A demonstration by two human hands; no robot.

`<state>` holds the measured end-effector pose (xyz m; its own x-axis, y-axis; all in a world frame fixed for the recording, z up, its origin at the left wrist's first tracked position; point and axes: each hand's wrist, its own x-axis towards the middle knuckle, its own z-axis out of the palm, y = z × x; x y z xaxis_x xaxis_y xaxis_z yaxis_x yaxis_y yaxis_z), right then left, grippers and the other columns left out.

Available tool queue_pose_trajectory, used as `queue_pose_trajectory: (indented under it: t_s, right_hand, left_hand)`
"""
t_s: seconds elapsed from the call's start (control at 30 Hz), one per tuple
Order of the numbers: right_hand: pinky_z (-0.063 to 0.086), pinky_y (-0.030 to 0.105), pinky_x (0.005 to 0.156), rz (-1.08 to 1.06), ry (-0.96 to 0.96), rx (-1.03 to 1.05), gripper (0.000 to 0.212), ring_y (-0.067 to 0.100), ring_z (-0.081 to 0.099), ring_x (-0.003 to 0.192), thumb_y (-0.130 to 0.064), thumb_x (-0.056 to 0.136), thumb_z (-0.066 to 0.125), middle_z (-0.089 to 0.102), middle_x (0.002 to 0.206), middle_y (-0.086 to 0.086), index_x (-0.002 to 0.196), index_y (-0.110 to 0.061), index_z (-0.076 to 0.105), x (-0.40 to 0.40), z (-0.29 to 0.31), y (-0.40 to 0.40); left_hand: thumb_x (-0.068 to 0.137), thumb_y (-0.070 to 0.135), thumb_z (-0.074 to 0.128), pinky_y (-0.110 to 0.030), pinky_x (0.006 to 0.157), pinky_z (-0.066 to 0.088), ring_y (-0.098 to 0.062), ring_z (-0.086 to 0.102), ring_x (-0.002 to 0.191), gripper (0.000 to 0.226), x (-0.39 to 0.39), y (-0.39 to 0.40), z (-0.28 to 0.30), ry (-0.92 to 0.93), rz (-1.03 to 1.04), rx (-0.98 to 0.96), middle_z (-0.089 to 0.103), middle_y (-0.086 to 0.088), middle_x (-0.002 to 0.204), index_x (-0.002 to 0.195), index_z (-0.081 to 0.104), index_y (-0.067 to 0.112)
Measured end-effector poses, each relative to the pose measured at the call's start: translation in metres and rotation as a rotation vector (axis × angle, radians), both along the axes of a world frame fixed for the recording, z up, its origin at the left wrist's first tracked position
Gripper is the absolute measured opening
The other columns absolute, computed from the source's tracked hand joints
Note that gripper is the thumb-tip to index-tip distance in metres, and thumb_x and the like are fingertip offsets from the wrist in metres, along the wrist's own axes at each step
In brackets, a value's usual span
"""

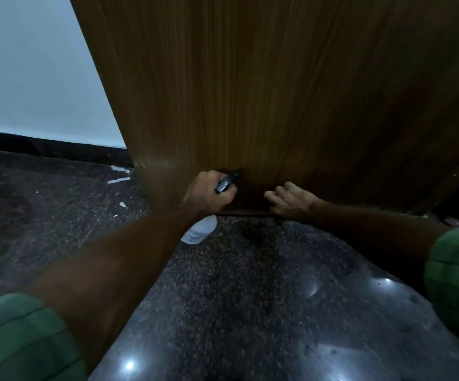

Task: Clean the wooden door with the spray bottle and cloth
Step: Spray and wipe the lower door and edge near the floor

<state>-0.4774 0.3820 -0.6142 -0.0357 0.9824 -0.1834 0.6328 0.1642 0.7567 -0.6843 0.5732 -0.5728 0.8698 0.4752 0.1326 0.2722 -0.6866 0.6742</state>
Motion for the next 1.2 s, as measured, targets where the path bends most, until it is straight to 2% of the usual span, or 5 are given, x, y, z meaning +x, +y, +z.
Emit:
queue_pose_trajectory:
  t_s: [0.3, 0.77, 0.97, 1.13, 1.2]
  right_hand:
    - [0.052, 0.041, 0.09, 0.042, 0.106, -0.145, 0.042, 0.03, 0.054, 0.117, -0.028, 0.11, 0.033, 0.042, 0.143, 0.014, 0.147, -0.014, 0.047, -0.078, -0.034, 0.079]
    - [0.037, 0.035, 0.061, -0.012, -0.112, -0.193, 0.048, 0.023, 0.053, 0.083, -0.028, 0.104, 0.025, 0.053, 0.123, 0.006, 0.114, -0.025, 0.071, -0.009, -0.015, -0.008]
    - [0.05, 0.041, 0.085, 0.061, -0.041, -0.169, 0.046, 0.028, 0.057, 0.109, -0.045, 0.109, 0.029, 0.049, 0.141, 0.011, 0.138, -0.023, 0.058, -0.05, -0.008, 0.04]
    - [0.01, 0.041, 0.122, 0.12, -0.215, -0.292, 0.041, 0.035, 0.018, 0.153, -0.004, 0.111, 0.016, 0.019, 0.165, 0.026, 0.149, 0.012, 0.013, -0.113, 0.026, 0.076]
    - [0.022, 0.046, 0.123, 0.073, -0.129, -0.174, 0.046, 0.038, 0.022, 0.152, -0.009, 0.112, 0.02, 0.02, 0.165, 0.024, 0.155, 0.004, 0.015, -0.103, 0.014, 0.08]
  left_hand:
    - [0.096, 0.027, 0.067, -0.019, 0.043, 0.029, -0.006, 0.047, 0.044, 0.044, 0.018, -0.006, -0.004, -0.072, 0.047, 0.037, 0.047, 0.009, 0.049, 0.058, 0.046, 0.023]
    - [0.097, 0.033, 0.065, -0.025, 0.047, 0.034, -0.008, 0.048, 0.045, 0.042, 0.039, -0.033, 0.006, -0.043, 0.052, 0.057, 0.053, 0.005, 0.053, 0.061, 0.05, 0.018]
    - [0.096, 0.03, 0.065, -0.022, 0.044, 0.033, -0.007, 0.048, 0.045, 0.038, 0.035, -0.028, 0.013, -0.05, 0.036, 0.055, 0.053, 0.006, 0.053, 0.062, 0.054, 0.019]
    - [0.095, 0.03, 0.068, -0.03, 0.051, 0.041, -0.018, 0.062, 0.056, 0.031, 0.028, -0.021, 0.011, 0.004, 0.009, 0.078, 0.064, -0.001, 0.06, 0.068, 0.065, 0.016]
    - [0.096, 0.031, 0.068, -0.03, 0.051, 0.042, -0.016, 0.062, 0.057, 0.03, 0.028, -0.016, 0.013, 0.011, 0.027, 0.086, 0.065, -0.002, 0.062, 0.071, 0.067, 0.015]
